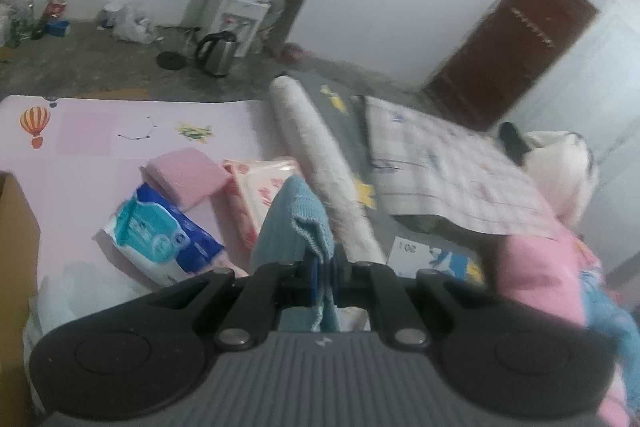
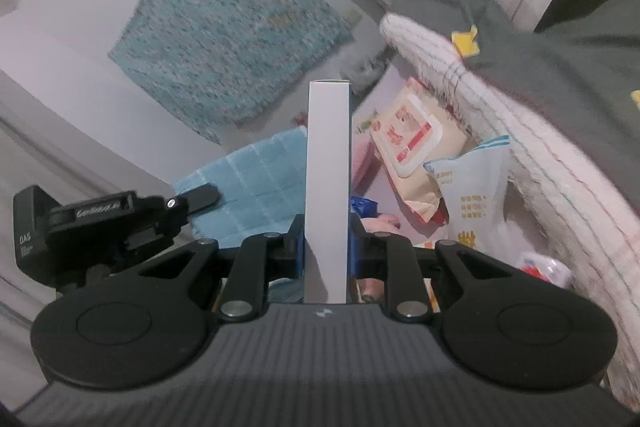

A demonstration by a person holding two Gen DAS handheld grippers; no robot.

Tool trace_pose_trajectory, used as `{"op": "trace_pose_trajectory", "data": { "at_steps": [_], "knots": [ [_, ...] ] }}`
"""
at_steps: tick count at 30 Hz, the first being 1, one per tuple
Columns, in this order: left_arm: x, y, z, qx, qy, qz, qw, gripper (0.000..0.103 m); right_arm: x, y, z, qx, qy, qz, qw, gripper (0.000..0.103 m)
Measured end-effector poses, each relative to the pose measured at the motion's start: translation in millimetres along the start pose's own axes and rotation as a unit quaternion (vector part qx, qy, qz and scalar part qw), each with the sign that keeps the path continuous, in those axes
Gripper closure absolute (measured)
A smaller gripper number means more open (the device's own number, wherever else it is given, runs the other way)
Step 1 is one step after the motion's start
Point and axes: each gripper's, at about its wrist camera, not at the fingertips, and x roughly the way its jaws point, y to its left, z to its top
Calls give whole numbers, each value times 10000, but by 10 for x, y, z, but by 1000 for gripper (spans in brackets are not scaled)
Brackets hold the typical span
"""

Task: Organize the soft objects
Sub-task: 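Lift the light blue towel with the left tool while the right tool lifts the tissue box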

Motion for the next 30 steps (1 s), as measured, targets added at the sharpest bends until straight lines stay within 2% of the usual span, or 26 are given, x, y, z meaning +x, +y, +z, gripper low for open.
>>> {"op": "trace_pose_trajectory", "data": {
  "at_steps": [5,9,11,13,15,18,22,24,26,28,30],
  "knots": [
    [-368,-231,-355,-19,153,-587,9982,96,-606,-62,-208,114,-375,114,9992,84],
    [-498,-321,-725,-85,443,-1299,9905,96,-976,-189,-386,231,-568,163,9980,84],
    [-466,-268,-942,-176,628,-1431,9876,96,-1099,-246,-474,270,-595,137,9978,84],
    [-386,-160,-1155,-220,700,-1313,9886,96,-1172,-287,-557,296,-593,101,9978,84],
    [-236,6,-1382,-217,802,-948,9920,95,-1204,-357,-651,306,-544,61,9980,84],
    [-17,245,-1664,138,921,-178,9955,95,-1200,-433,-763,375,-440,-5,9983,84],
    [-16,447,-1932,873,785,367,9924,95,-1202,-482,-853,406,-369,-63,9985,84],
    [-103,410,-2038,1569,546,695,9837,95,-1181,-491,-878,409,-335,-66,9986,84],
    [-154,359,-2177,2269,464,965,9680,95,-1151,-484,-890,404,-298,-61,9987,84],
    [-191,269,-2350,3030,406,1248,9439,95,-1109,-461,-886,378,-258,-62,9989,84],
    [-219,181,-2528,3774,370,1399,9147,95,-1081,-431,-907,346,-204,-62,9992,84]
  ]
}}
